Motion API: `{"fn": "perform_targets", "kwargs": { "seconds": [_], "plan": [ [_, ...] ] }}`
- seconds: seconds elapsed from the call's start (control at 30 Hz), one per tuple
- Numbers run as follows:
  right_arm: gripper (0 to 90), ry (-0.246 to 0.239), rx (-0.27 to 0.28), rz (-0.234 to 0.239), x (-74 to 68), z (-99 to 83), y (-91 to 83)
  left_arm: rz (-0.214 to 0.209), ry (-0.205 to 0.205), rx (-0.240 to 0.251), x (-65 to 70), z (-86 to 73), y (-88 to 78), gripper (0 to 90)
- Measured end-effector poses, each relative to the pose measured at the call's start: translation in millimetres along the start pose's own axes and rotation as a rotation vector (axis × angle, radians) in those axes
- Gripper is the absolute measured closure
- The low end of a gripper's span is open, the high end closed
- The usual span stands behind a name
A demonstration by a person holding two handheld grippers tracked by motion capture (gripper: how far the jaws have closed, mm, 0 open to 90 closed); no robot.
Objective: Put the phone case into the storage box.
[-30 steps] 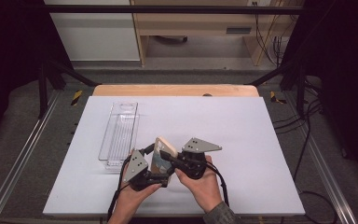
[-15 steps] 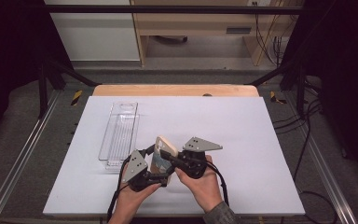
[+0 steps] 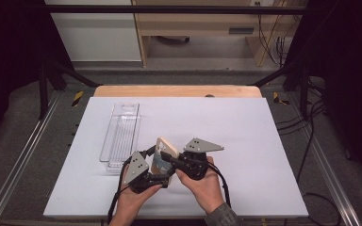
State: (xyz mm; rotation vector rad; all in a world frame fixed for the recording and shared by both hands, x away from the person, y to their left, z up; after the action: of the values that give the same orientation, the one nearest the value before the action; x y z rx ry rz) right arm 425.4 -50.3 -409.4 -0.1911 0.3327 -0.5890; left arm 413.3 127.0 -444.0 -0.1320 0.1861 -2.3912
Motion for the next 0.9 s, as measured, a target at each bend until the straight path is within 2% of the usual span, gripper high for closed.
{"fn": "perform_targets", "kwargs": {
  "seconds": [0.17,0.4,0.63,0.9],
  "plan": [
    [83.4,0.001,0.003,-0.004,-0.9,1.3,-0.4,0.002,0.000,0.000,0.0,0.7,-0.4,11.5],
    [77.1,-0.011,0.012,-0.034,-0.1,6.4,-5.5,0.005,0.002,-0.006,0.2,0.2,-0.1,11.6],
    [64.2,-0.032,0.023,-0.082,-1.5,8.1,-13.0,0.007,0.013,-0.009,3.2,-0.4,0.9,11.7],
    [50.6,-0.060,0.029,-0.124,-1.9,11.9,-16.4,0.008,0.008,-0.017,2.3,-1.2,1.2,11.7]
  ]
}}
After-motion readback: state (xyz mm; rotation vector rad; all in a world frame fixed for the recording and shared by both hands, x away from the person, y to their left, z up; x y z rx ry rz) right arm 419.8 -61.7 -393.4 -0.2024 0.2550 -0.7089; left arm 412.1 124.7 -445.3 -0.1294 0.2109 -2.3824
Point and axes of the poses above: each handheld gripper's, and its own axes: y roughly forward along the jaws, z roughly out of its top, x roughly to its right, the point moved 1 cm from there along y, roughly forward along the jaws, and after that the axes turned 4 degrees about -y, right-handed, at the moved point
